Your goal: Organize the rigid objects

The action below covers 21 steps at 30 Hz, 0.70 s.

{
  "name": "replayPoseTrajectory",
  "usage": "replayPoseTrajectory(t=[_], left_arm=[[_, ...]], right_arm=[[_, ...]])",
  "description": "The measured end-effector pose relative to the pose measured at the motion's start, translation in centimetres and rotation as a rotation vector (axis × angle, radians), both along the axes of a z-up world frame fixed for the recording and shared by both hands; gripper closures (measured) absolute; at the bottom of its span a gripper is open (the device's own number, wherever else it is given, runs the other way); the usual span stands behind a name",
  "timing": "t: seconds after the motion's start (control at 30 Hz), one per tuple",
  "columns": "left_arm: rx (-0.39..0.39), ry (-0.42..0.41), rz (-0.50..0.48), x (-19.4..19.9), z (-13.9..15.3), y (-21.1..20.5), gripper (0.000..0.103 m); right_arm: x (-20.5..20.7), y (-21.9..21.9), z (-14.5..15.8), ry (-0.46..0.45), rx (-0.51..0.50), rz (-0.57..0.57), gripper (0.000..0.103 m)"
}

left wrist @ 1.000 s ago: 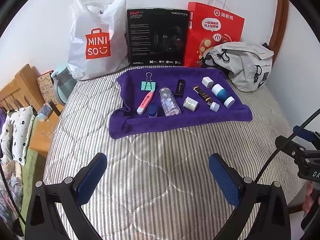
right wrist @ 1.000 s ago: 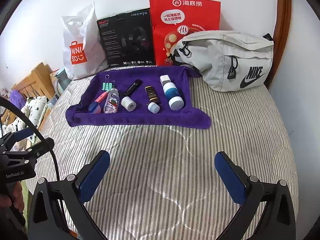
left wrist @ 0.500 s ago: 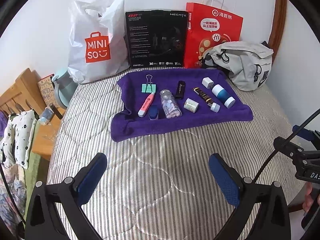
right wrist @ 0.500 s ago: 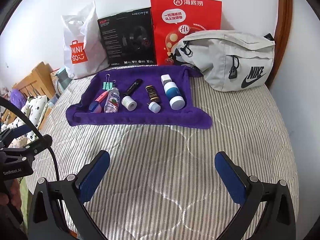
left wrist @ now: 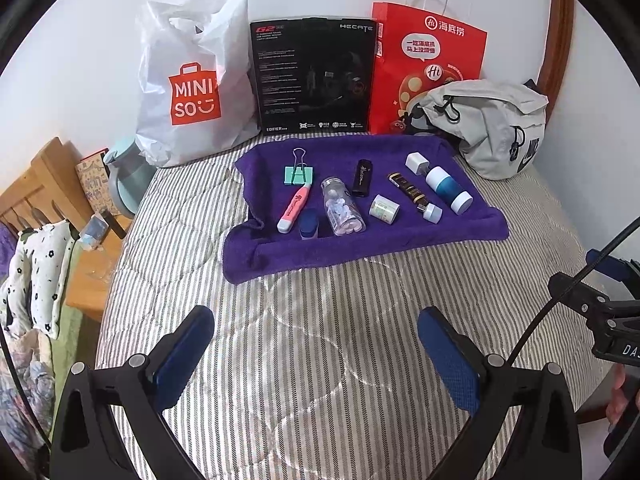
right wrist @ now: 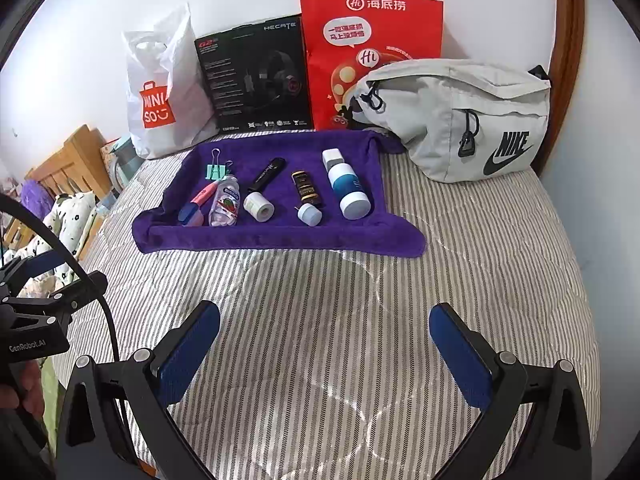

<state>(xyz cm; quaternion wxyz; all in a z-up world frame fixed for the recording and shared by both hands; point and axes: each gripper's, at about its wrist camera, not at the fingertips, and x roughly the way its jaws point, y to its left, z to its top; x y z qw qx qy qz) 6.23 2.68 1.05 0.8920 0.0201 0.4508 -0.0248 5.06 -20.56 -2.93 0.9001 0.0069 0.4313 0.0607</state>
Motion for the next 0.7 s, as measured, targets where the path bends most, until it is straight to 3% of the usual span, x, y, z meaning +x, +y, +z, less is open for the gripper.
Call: replayPoseTrajectory(t=[0.7], left_arm=[[-0.008,0.009,-0.008,-0.05,-0.3,-0.73,0.0]], right_arm=[[-0.34,-0.2,0.1,0.0,-0.017,-0.007,0.0]])
